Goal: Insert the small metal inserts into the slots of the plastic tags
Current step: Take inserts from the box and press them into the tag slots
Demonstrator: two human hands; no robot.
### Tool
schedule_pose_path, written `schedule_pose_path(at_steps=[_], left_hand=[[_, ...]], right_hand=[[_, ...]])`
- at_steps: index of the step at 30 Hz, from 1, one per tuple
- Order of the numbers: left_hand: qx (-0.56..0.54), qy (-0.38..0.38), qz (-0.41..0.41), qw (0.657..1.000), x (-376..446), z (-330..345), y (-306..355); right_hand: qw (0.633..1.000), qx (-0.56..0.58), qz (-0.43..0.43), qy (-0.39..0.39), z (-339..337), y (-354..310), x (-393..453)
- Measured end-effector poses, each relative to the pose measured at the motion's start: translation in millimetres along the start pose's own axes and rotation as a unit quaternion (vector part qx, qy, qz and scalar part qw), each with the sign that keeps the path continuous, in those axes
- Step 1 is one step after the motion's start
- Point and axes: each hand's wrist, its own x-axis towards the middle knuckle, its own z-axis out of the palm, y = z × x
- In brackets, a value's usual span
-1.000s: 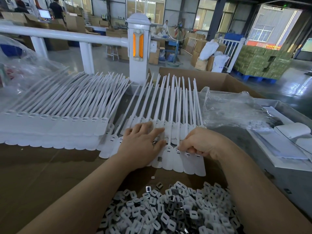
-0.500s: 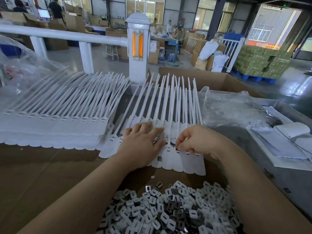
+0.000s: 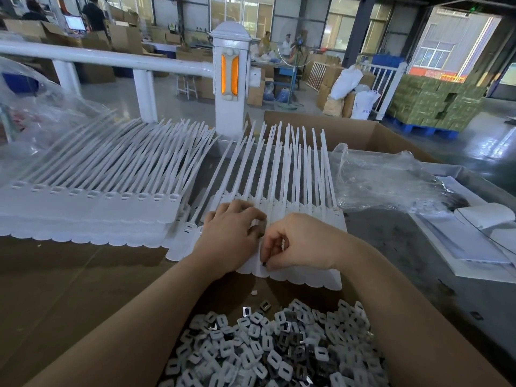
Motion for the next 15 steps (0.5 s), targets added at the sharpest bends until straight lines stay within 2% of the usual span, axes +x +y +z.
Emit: schedule_pose_path(at_steps=[15], left_hand=[[0.02,0.003,0.015,1.0,-4.4,-1.1,1.8]], right_hand=[[0.998,-0.051,0.024,-0.014,1.0,-6.6,-1.0]])
